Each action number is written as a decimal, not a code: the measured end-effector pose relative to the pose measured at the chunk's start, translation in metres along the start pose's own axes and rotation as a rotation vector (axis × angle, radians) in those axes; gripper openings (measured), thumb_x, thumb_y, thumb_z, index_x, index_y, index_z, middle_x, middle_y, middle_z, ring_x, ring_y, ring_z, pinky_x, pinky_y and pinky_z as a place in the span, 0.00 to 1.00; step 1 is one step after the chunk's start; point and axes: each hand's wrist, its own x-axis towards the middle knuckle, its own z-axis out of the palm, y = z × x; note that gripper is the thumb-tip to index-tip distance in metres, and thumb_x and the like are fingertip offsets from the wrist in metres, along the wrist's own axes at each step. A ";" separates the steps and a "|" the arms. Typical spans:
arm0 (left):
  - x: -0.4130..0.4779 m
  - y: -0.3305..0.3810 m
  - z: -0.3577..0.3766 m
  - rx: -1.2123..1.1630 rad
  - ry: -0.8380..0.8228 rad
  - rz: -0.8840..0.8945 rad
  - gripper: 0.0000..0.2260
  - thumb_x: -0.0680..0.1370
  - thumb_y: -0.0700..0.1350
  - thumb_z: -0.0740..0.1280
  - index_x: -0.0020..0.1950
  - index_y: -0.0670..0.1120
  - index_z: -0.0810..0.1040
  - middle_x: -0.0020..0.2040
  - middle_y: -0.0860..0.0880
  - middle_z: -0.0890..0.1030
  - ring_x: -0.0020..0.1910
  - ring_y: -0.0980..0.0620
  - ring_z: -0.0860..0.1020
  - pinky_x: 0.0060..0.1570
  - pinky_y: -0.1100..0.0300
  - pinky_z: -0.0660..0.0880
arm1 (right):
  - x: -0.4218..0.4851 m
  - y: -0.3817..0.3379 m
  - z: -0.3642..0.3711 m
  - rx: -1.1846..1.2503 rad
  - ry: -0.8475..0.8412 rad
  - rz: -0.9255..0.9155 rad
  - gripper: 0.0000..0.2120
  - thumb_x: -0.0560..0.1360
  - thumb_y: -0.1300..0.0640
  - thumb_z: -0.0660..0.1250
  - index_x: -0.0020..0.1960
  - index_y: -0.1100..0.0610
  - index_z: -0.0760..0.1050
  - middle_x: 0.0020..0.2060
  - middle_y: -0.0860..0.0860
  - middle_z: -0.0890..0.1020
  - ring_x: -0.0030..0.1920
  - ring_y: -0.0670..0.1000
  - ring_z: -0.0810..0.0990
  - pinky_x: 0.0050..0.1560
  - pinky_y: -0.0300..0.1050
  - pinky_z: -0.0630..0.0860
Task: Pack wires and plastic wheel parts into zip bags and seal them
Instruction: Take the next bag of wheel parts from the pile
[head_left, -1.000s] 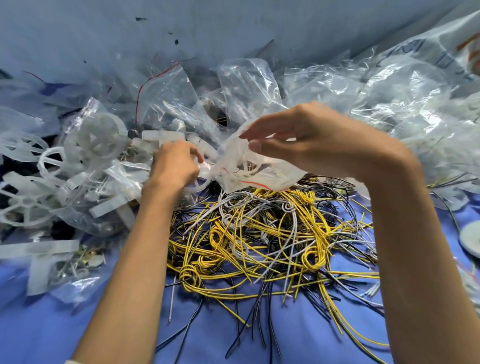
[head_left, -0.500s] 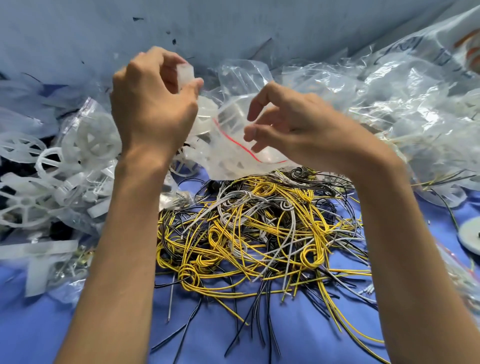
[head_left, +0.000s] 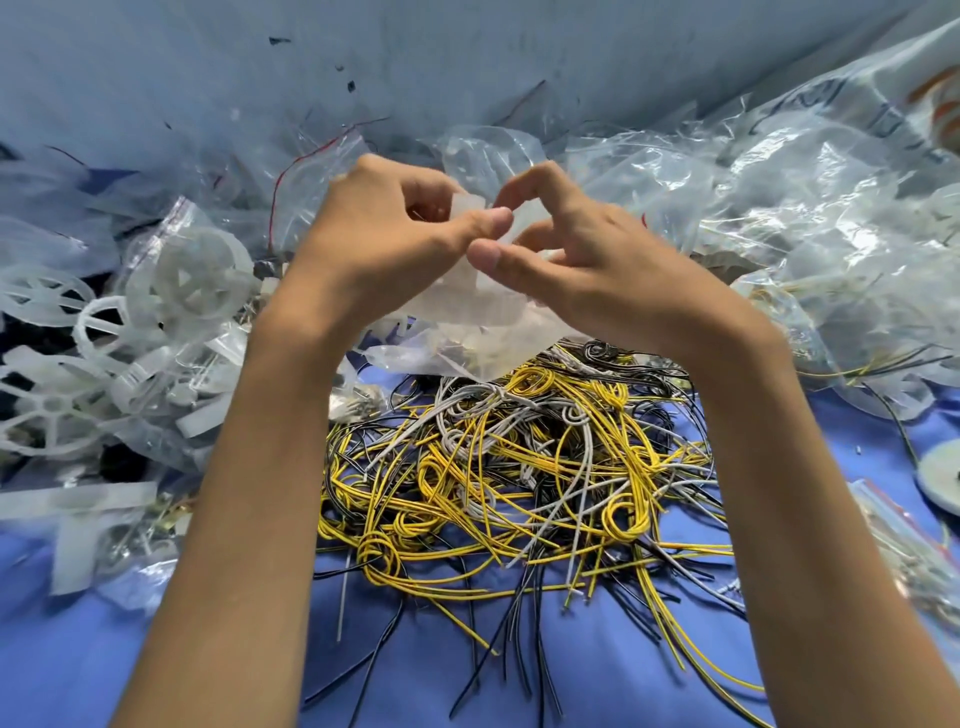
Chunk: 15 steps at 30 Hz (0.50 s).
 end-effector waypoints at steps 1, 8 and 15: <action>0.000 0.000 0.001 -0.010 -0.019 -0.014 0.15 0.68 0.59 0.71 0.44 0.48 0.84 0.37 0.46 0.82 0.36 0.55 0.76 0.42 0.53 0.74 | 0.000 0.001 0.000 -0.007 0.015 0.006 0.21 0.74 0.38 0.62 0.60 0.48 0.63 0.47 0.50 0.82 0.47 0.49 0.81 0.42 0.40 0.73; 0.001 -0.003 0.003 -0.037 -0.020 -0.114 0.18 0.63 0.60 0.72 0.47 0.52 0.81 0.38 0.51 0.83 0.41 0.51 0.81 0.53 0.50 0.77 | 0.001 0.003 -0.001 -0.085 0.070 -0.027 0.21 0.72 0.38 0.65 0.61 0.47 0.70 0.46 0.48 0.80 0.45 0.43 0.79 0.44 0.41 0.75; -0.002 0.002 0.007 -0.039 -0.048 -0.109 0.20 0.62 0.60 0.72 0.50 0.53 0.79 0.42 0.49 0.83 0.42 0.52 0.81 0.55 0.47 0.77 | 0.009 0.006 0.009 -0.257 -0.006 -0.018 0.20 0.77 0.44 0.63 0.43 0.61 0.79 0.34 0.57 0.80 0.32 0.51 0.74 0.36 0.46 0.69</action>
